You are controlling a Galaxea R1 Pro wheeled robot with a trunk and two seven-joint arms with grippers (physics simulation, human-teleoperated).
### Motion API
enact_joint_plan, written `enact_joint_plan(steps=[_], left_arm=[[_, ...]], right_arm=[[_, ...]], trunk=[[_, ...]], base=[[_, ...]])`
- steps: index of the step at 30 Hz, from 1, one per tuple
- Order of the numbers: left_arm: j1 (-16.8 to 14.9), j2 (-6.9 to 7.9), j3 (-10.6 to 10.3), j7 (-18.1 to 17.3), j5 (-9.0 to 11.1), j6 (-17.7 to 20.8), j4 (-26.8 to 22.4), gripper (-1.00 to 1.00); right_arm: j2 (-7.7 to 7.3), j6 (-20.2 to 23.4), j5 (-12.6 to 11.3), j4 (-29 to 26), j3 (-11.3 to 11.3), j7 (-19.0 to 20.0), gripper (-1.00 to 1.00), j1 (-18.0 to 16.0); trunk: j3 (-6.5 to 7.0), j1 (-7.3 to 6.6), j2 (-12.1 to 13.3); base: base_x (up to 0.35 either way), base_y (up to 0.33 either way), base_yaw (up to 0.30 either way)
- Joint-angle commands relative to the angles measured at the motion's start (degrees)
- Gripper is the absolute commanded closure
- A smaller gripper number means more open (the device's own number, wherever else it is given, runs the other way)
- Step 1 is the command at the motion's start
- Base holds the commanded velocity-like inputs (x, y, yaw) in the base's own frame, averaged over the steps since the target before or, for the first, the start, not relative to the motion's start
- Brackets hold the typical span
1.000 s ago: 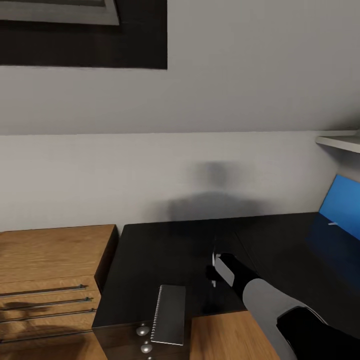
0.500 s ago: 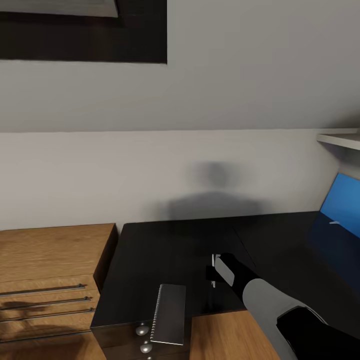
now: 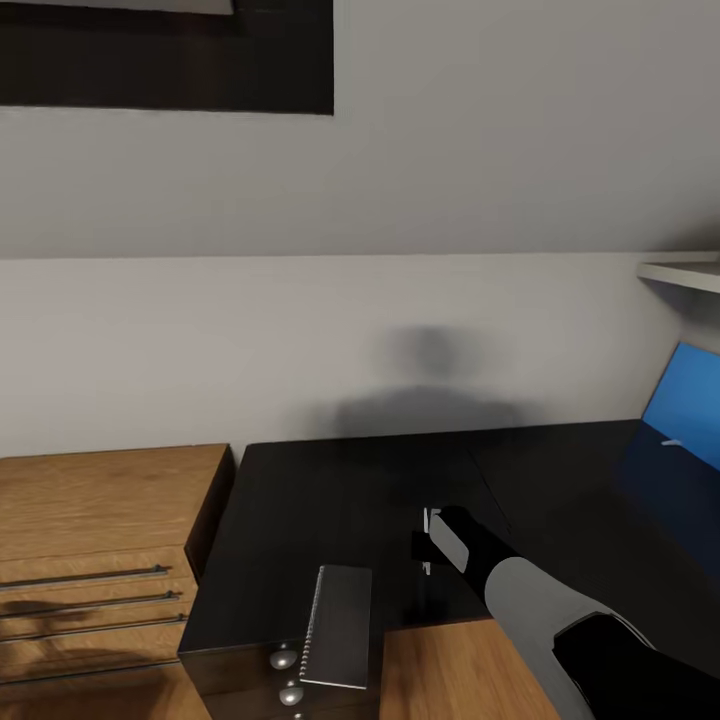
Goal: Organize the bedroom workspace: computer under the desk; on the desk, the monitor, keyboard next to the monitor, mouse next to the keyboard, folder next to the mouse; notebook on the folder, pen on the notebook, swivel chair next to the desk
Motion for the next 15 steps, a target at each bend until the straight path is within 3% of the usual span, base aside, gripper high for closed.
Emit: enact_joint_plan(steps=[1,6,7,15], left_arm=[[0.0,0.00,-0.1,0.1,0.5,-0.3,0.0,-1.00],[0.0,0.00,-0.1,0.1,0.5,-0.3,0.0,-1.00],[0.0,0.00,-0.1,0.1,0.5,-0.3,0.0,-1.00],[0.0,0.00,-0.2,-0.1,0.5,-0.3,0.0,-1.00]], right_arm=[[-0.03,0.2,-0.6,-0.1,0.4,-0.5,1.00,0.0],[-0.03,0.1,-0.6,-0.1,0.4,-0.5,1.00,0.0],[-0.03,0.1,-0.6,-0.1,0.4,-0.5,-1.00,0.0],[0.15,0.0,-0.5,-0.4,0.5,-0.6,-1.00,-0.1]], trunk=[[-0.26,0.23,-0.5],[-1.16,1.33,-2.5],[-1.34,1.55,-2.9],[-1.34,1.55,-2.9]], base=[[0.000,0.000,0.000],[0.000,0.000,0.000],[0.000,0.000,0.000],[0.000,0.000,0.000]])
